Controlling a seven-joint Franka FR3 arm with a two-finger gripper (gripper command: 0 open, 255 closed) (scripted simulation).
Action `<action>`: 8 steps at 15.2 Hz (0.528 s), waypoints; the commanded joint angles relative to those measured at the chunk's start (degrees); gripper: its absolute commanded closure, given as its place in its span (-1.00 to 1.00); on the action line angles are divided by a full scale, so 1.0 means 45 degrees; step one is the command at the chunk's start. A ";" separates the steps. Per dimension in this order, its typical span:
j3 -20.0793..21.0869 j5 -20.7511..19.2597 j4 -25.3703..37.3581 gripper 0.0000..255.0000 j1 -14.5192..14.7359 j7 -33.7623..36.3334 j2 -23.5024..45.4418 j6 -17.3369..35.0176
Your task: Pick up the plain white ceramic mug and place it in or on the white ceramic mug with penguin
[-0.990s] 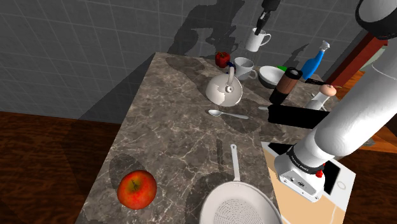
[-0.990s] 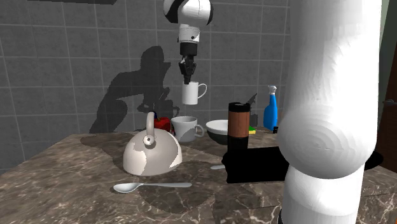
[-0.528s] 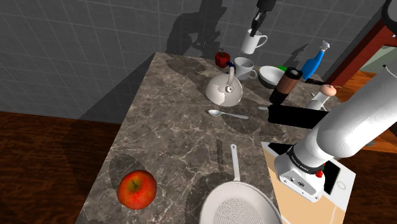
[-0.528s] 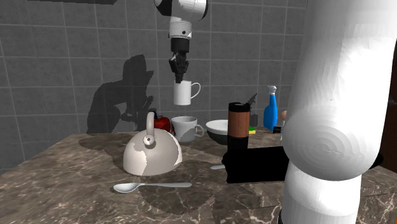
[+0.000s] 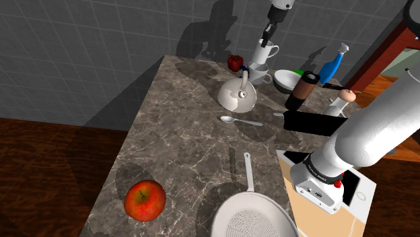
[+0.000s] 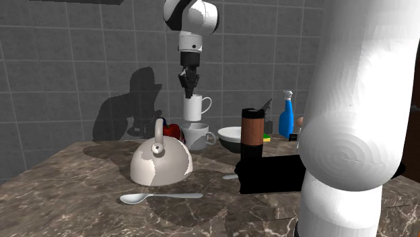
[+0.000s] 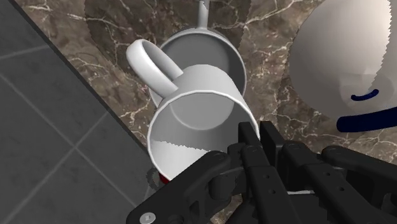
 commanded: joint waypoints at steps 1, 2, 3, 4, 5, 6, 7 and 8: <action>-0.0016 0.0023 -0.0285 1.00 -0.0014 -0.0045 0.0045 0.0334; -0.0019 0.0035 -0.0429 1.00 -0.0016 -0.0056 0.0071 0.0501; -0.0021 0.0048 -0.0569 1.00 -0.0018 -0.0069 0.0099 0.0668; -0.0024 0.0063 -0.0707 1.00 -0.0019 -0.0083 0.0131 0.0835; -0.0026 0.0079 -0.0842 1.00 -0.0021 -0.0097 0.0165 0.1001; -0.0029 0.0096 -0.0973 1.00 -0.0023 -0.0113 0.0203 0.1167; -0.0032 0.0115 -0.1102 1.00 -0.0025 -0.0129 0.0243 0.1333; -0.0034 0.0135 -0.1228 1.00 -0.0028 -0.0147 0.0286 0.1499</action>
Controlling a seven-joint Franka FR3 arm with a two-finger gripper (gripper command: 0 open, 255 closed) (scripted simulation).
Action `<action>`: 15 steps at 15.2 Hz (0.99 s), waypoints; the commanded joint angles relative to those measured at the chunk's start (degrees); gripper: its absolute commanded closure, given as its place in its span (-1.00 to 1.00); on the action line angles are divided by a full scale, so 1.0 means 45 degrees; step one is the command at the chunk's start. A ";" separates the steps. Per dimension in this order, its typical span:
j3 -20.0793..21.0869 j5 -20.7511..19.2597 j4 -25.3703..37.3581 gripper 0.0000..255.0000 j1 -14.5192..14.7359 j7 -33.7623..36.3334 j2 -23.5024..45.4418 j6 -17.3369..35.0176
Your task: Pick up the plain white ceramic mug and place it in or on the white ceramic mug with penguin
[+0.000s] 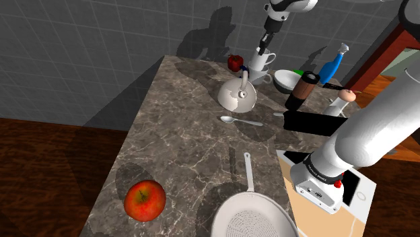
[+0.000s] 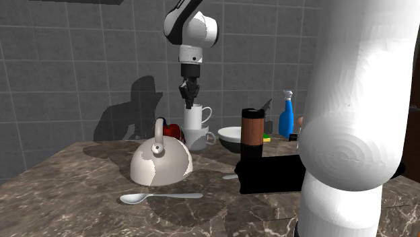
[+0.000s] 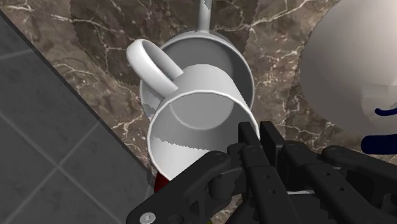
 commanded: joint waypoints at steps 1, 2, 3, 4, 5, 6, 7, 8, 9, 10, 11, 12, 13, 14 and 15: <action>-0.0006 0.0043 -0.0269 1.00 -0.0006 -0.0041 0.0088 0.0357; -0.0006 0.0042 -0.0270 1.00 -0.0005 -0.0040 0.0086 0.0357; -0.0007 0.0042 -0.0269 1.00 -0.0005 -0.0040 0.0087 0.0357; -0.0007 0.0043 -0.0269 1.00 -0.0005 -0.0041 0.0087 0.0357; -0.0007 0.0043 -0.0269 1.00 -0.0005 -0.0041 0.0088 0.0357; -0.0007 0.0043 -0.0269 1.00 -0.0005 -0.0041 0.0088 0.0357; -0.0007 0.0043 -0.0269 1.00 -0.0005 -0.0041 0.0088 0.0357; -0.0007 0.0043 -0.0269 1.00 -0.0005 -0.0041 0.0088 0.0357; -0.0007 0.0043 -0.0269 1.00 -0.0005 -0.0041 0.0088 0.0357; -0.0007 0.0043 -0.0269 -1.00 -0.0005 -0.0041 0.0087 0.0357; -0.0007 0.0043 -0.0268 -1.00 -0.0005 -0.0041 0.0088 0.0356; -0.0007 0.0043 -0.0268 -1.00 -0.0005 -0.0041 0.0088 0.0356; -0.0007 0.0043 -0.0268 -1.00 -0.0005 -0.0041 0.0088 0.0356; -0.0007 0.0043 -0.0268 -1.00 -0.0005 -0.0041 0.0088 0.0356; -0.0007 0.0043 -0.0268 -1.00 -0.0005 -0.0041 0.0088 0.0356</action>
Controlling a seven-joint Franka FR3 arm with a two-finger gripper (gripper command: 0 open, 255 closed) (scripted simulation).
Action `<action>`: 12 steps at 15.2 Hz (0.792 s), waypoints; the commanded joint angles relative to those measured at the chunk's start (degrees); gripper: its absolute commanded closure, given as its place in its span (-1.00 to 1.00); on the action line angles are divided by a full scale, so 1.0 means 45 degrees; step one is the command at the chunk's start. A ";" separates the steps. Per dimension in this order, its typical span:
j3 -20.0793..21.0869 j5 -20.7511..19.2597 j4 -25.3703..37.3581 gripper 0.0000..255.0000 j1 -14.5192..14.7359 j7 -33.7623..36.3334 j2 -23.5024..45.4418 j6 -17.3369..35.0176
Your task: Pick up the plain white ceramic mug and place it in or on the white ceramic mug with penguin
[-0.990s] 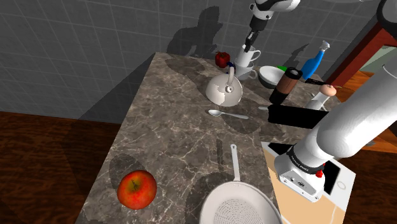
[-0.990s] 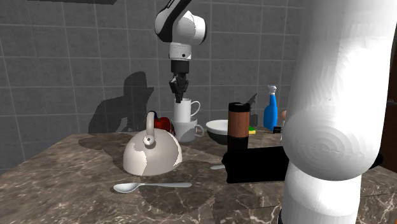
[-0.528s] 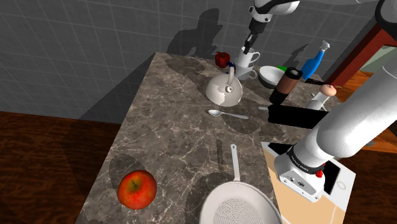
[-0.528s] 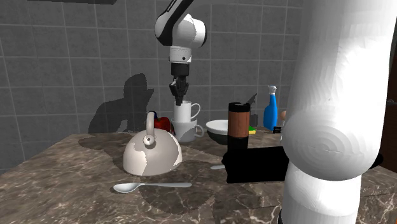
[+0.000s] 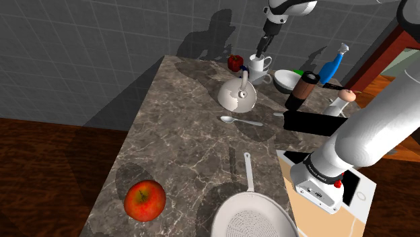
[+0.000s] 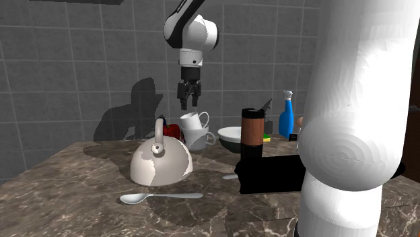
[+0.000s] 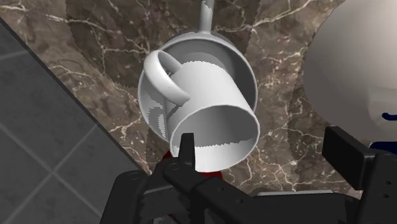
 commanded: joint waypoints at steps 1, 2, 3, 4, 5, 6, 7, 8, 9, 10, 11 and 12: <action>0.0004 -0.0065 0.0273 -1.00 0.0004 0.0046 -0.0143 -0.0406; 0.0009 -0.0121 0.0565 -1.00 0.0007 0.0085 -0.0270 -0.0815; 0.0013 -0.0168 0.0875 -1.00 0.0011 0.0118 -0.0379 -0.1225; 0.0017 -0.0199 0.1132 -1.00 0.0013 0.0140 -0.0452 -0.1551; 0.0018 -0.0199 0.1132 -1.00 0.0012 0.0140 -0.0452 -0.1551; 0.0018 -0.0200 0.1130 -1.00 0.0012 0.0141 -0.0453 -0.1549; 0.0018 -0.0199 0.1131 -1.00 0.0012 0.0140 -0.0452 -0.1550; 0.0018 -0.0199 0.1132 -1.00 0.0011 0.0140 -0.0452 -0.1550; 0.0018 -0.0199 0.1132 -1.00 0.0011 0.0140 -0.0452 -0.1551; 0.0018 -0.0199 0.1132 -1.00 0.0011 0.0140 -0.0452 -0.1551; 0.0018 -0.0199 0.1132 -1.00 0.0011 0.0140 -0.0452 -0.1551; 0.0018 -0.0199 0.1132 -1.00 0.0011 0.0140 -0.0452 -0.1551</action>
